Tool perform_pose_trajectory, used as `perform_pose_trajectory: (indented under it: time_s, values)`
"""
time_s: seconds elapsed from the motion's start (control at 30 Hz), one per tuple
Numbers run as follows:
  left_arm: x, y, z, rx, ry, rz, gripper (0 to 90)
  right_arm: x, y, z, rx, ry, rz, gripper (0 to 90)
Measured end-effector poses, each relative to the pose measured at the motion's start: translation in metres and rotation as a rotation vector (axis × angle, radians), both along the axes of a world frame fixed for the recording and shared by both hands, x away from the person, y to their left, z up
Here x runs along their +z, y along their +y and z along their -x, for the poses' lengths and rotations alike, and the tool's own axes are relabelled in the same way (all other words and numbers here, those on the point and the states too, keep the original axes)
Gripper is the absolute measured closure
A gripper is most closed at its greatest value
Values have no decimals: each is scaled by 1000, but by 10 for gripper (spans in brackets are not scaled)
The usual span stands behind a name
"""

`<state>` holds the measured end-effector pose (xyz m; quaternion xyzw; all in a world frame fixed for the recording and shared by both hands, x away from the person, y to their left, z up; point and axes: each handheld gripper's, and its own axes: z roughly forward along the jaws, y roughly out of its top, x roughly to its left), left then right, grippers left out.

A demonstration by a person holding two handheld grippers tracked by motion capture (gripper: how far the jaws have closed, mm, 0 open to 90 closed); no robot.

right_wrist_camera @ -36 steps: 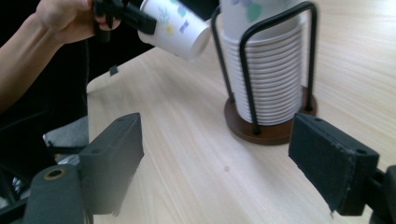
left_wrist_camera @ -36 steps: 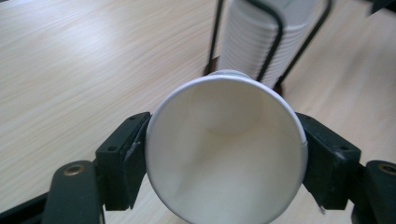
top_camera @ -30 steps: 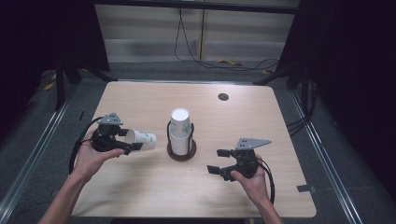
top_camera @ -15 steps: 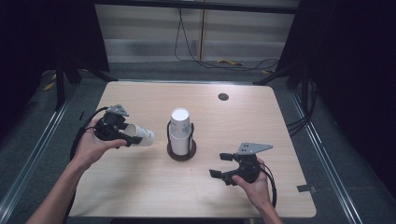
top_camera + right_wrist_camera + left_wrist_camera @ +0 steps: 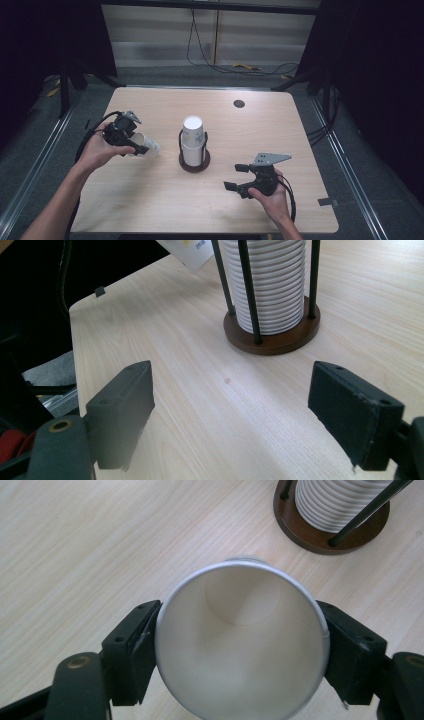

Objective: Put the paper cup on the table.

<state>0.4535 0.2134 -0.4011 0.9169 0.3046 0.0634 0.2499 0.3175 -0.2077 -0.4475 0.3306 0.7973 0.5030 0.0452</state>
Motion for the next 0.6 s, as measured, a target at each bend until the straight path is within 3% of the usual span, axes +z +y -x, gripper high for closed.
perform_pose_trajectory:
  time_s: [0.07, 0.2, 0.4, 0.5, 0.53, 0.6]
  values:
    - [0, -1, -2, 5, 11, 7, 255, 0, -1, 0, -2, 2, 1, 184]
    - [-6, -10, -4, 11, 20, -40, 253, -1, -2, 0, -5, 5, 0, 186]
    - [-11, -20, -7, 13, 38, -70, 251, -1, 0, 0, 3, 2, 2, 194]
    - [-10, -22, -8, 18, 25, -114, 247, -1, 0, 0, 4, 3, 2, 194]
    - [-10, -23, -7, 27, 35, -100, 245, -1, 0, 0, 3, 3, 3, 193]
    - [-10, -26, -8, -2, 50, -128, 242, -1, 0, 0, 2, 7, 2, 192]
